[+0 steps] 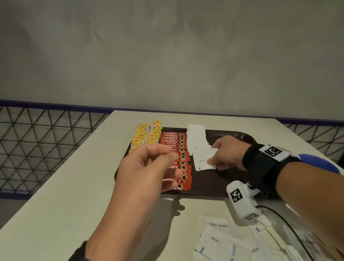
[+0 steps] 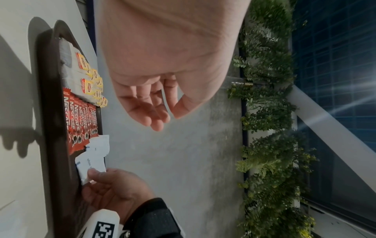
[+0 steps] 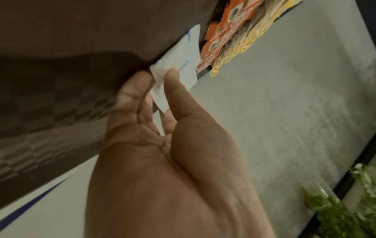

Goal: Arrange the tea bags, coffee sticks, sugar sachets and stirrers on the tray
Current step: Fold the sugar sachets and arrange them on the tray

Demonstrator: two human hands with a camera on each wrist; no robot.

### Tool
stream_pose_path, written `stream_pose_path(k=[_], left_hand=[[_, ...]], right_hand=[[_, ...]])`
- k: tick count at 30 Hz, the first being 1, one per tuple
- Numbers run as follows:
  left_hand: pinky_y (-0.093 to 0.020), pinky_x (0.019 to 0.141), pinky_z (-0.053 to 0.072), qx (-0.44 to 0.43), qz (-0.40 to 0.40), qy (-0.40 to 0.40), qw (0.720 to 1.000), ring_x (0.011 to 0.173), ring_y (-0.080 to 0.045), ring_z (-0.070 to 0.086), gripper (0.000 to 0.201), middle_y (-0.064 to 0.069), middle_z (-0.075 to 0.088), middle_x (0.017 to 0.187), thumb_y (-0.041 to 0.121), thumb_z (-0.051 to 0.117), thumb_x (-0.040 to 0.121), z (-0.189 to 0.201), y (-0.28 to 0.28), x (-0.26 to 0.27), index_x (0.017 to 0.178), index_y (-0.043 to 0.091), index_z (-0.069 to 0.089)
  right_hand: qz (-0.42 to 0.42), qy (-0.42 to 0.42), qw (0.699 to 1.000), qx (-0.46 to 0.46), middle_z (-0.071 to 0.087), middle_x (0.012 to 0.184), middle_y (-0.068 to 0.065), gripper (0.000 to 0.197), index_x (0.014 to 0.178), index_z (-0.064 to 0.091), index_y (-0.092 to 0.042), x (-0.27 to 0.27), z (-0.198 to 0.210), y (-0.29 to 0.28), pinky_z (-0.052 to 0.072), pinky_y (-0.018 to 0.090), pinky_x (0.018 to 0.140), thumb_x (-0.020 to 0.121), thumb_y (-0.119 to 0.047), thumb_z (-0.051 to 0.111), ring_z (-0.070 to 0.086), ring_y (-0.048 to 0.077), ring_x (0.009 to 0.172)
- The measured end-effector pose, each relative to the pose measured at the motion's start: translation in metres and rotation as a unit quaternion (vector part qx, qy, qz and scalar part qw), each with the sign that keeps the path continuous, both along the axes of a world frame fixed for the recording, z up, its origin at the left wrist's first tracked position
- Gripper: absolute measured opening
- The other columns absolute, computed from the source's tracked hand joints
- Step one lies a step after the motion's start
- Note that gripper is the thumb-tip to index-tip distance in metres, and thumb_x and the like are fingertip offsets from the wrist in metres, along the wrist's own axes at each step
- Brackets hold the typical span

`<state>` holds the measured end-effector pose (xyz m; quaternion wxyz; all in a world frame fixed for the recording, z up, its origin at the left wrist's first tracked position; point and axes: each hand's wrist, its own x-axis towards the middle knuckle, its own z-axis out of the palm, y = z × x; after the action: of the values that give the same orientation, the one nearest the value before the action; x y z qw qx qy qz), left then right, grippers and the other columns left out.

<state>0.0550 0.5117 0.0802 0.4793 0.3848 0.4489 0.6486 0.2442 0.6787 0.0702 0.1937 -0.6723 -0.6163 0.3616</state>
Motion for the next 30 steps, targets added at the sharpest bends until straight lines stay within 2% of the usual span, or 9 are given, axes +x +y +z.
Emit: stream_pose_path(k=[2, 4, 7, 13, 17, 21, 25, 30], left_hand=[[-0.025, 0.054, 0.056, 0.0, -0.003, 0.004, 1.0, 0.064, -0.018, 0.07, 0.007, -0.004, 0.074, 0.079, 0.003, 0.073, 0.09, -0.001, 0.0, 0.002, 0.093, 0.009, 0.072], [-0.024, 0.052, 0.055, 0.0, -0.003, 0.007, 1.0, 0.061, -0.017, 0.069, 0.006, -0.003, 0.074, 0.076, 0.003, 0.073, 0.09, -0.001, 0.0, 0.003, 0.091, 0.009, 0.071], [-0.023, 0.052, 0.055, -0.002, 0.003, 0.009, 1.0, 0.06, -0.015, 0.069, 0.007, -0.002, 0.075, 0.076, 0.003, 0.073, 0.09, -0.001, 0.0, 0.003, 0.09, 0.009, 0.072], [-0.028, 0.055, 0.055, 0.0, 0.015, 0.01, 1.0, 0.059, -0.016, 0.068, 0.008, 0.0, 0.073, 0.073, 0.001, 0.072, 0.089, -0.001, 0.001, 0.001, 0.089, 0.008, 0.072], [-0.027, 0.054, 0.054, -0.002, 0.015, 0.009, 1.0, 0.059, -0.016, 0.067, 0.009, 0.0, 0.074, 0.074, 0.0, 0.072, 0.09, -0.001, 0.001, 0.002, 0.089, 0.009, 0.071], [-0.028, 0.056, 0.054, -0.002, 0.018, 0.015, 1.0, 0.059, -0.016, 0.067, 0.01, -0.001, 0.074, 0.075, 0.0, 0.071, 0.09, -0.002, 0.001, 0.003, 0.088, 0.009, 0.071], [-0.028, 0.055, 0.054, -0.003, 0.02, 0.018, 1.0, 0.058, -0.016, 0.067, 0.011, 0.001, 0.074, 0.074, 0.0, 0.072, 0.089, -0.001, 0.001, 0.004, 0.086, 0.011, 0.071], [-0.027, 0.054, 0.053, -0.001, 0.021, 0.022, 1.0, 0.058, -0.016, 0.067, 0.01, 0.0, 0.073, 0.072, 0.0, 0.072, 0.089, -0.001, 0.001, 0.004, 0.087, 0.01, 0.071]], right_hand=[[0.011, -0.022, 1.0, 0.009, 0.069, 0.111, 0.012, 0.039, 0.122, 0.058, -0.007, -0.004, 0.001, 0.003, 0.063, 0.039, 0.085, 0.088, 0.001, 0.075, 0.07, 0.025, 0.099], [0.022, -0.049, 0.999, 0.012, 0.068, 0.106, 0.009, 0.028, 0.11, 0.057, -0.01, -0.008, 0.002, 0.005, 0.063, 0.04, 0.087, 0.089, -0.001, 0.074, 0.071, 0.024, 0.098], [0.021, -0.064, 0.998, 0.008, 0.065, 0.1, 0.006, 0.028, 0.104, 0.051, -0.013, -0.013, 0.003, 0.01, 0.063, 0.038, 0.084, 0.09, -0.002, 0.073, 0.07, 0.024, 0.096], [0.001, -0.057, 0.998, 0.0, 0.066, 0.103, 0.01, 0.031, 0.114, 0.054, -0.009, -0.013, 0.002, 0.016, 0.063, 0.04, 0.086, 0.09, -0.001, 0.072, 0.069, 0.027, 0.098], [-0.002, -0.033, 0.999, -0.007, 0.063, 0.104, 0.01, 0.044, 0.126, 0.05, -0.009, -0.014, 0.003, 0.015, 0.063, 0.037, 0.081, 0.089, -0.004, 0.074, 0.068, 0.027, 0.097], [0.014, -0.08, 0.997, -0.004, 0.057, 0.102, 0.006, 0.066, 0.137, 0.042, -0.011, -0.013, 0.003, 0.012, 0.058, 0.033, 0.072, 0.085, -0.016, 0.082, 0.063, 0.023, 0.091], [0.051, -0.121, 0.991, 0.012, 0.058, 0.094, 0.002, 0.057, 0.134, 0.05, -0.009, -0.014, 0.003, 0.011, 0.061, 0.033, 0.078, 0.086, -0.013, 0.08, 0.063, 0.02, 0.086], [0.072, -0.144, 0.987, 0.023, 0.058, 0.101, 0.006, 0.057, 0.138, 0.048, -0.007, -0.019, 0.008, 0.01, 0.062, 0.033, 0.08, 0.089, -0.008, 0.076, 0.066, 0.023, 0.09]])
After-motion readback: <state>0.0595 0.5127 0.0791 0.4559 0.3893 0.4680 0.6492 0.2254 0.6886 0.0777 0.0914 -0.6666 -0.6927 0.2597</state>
